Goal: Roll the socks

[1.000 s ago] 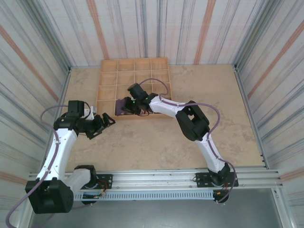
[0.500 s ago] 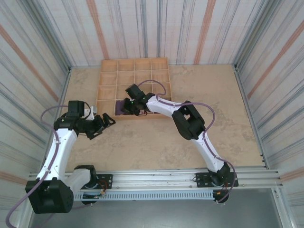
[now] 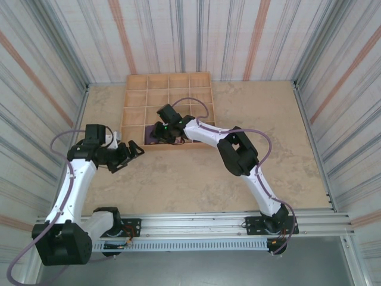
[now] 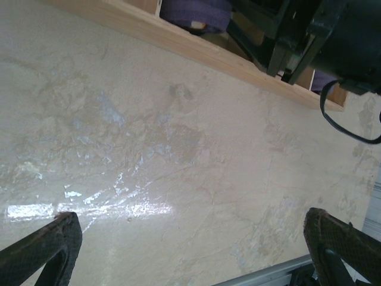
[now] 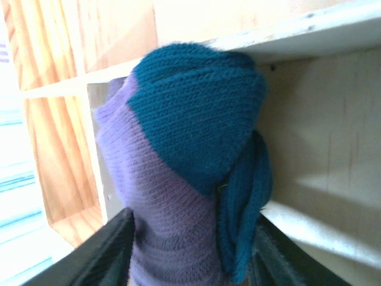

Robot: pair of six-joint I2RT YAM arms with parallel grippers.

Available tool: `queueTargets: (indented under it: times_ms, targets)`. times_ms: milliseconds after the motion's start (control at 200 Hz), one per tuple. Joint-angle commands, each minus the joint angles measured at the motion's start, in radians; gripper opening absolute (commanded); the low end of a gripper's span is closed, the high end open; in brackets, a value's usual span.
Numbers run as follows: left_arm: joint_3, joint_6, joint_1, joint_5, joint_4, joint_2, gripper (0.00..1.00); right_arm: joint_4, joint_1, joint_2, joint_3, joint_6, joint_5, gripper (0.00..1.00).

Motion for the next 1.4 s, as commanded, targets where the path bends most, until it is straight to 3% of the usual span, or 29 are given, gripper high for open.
queueTargets:
  times_ms: [0, 155, 235, 481, 596, 711, 887, 1022, 1207, 1358, 1398]
  targets:
    - [0.052, 0.039, 0.010, -0.031, -0.010, 0.023, 0.99, -0.055, 0.009, -0.086, -0.019, -0.062, 0.056, 0.57]
    - [0.096, 0.058, 0.010, -0.050, 0.008, 0.074, 0.99, -0.060, 0.011, -0.148, -0.039, -0.108, 0.070, 0.67]
    - [0.105, 0.055, 0.010, -0.048, 0.041, 0.092, 0.99, -0.043, 0.014, -0.192, -0.092, -0.129, 0.089, 0.81]
    - [0.116, 0.134, 0.009, -0.106, 0.210, 0.134, 0.99, -0.079, 0.021, -0.367, -0.211, -0.275, 0.218, 0.88]
    - [0.100, 0.189, 0.009, -0.168, 0.350, 0.136, 0.99, -0.087, 0.025, -0.498, -0.326, -0.394, 0.342, 1.00]
    - [0.040, 0.264, 0.010, -0.217, 0.545, 0.130, 0.99, -0.096, 0.003, -0.630, -0.454, -0.480, 0.430, 0.99]
    - [-0.048, 0.413, 0.009, -0.254, 0.787, 0.193, 0.99, -0.111, -0.116, -0.795, -0.646, -0.538, 0.493, 0.99]
    - [-0.077, 0.467, 0.010, -0.265, 0.895, 0.294, 0.99, 0.009, -0.234, -0.944, -0.867, -0.641, 0.579, 0.99]
    - [-0.189, 0.535, 0.011, -0.288, 1.122, 0.358, 0.99, 0.185, -0.472, -1.093, -1.112, -0.751, 0.534, 0.99]
    - [-0.285, 0.496, 0.006, -0.328, 1.294, 0.415, 0.99, 0.401, -0.617, -1.105, -1.284, -0.808, 0.530, 0.99]
    - [-0.315, 0.486, 0.005, -0.355, 1.362, 0.431, 0.99, 0.371, -0.661, -1.102, -1.273, -0.793, 0.503, 0.99]
